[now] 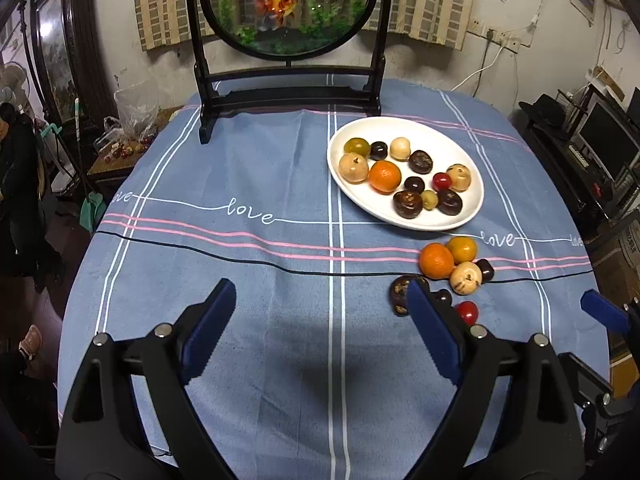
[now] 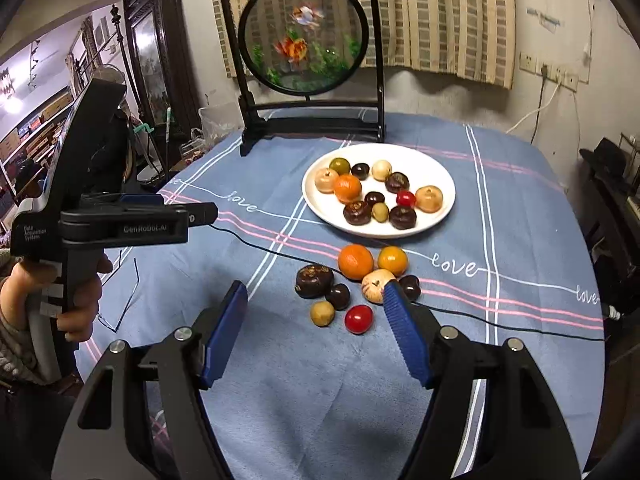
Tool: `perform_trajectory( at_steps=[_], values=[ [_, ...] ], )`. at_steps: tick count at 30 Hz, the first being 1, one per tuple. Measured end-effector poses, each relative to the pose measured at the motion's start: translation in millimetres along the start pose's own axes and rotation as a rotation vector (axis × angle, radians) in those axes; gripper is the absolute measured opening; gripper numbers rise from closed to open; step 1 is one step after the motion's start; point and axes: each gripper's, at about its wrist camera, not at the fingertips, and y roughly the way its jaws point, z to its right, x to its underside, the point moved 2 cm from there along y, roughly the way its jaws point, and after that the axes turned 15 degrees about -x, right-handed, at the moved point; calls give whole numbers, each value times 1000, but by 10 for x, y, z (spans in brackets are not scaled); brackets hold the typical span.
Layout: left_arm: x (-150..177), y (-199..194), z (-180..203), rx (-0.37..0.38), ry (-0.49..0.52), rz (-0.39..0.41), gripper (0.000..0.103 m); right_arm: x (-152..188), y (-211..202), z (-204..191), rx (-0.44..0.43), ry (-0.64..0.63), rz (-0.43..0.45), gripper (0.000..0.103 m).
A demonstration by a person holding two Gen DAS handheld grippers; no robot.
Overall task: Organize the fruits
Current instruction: 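Withdraw both open tools from the plate back to the pile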
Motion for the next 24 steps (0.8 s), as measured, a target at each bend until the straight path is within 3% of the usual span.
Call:
perform_trajectory(
  at_steps=[15,24],
  values=[
    [29,-66,126,36,45,20,89,63,-154,-11,57,19,34,71],
    [30,29,143,31,48,-5,89,56,-58,28,43,29,6,72]
  ],
)
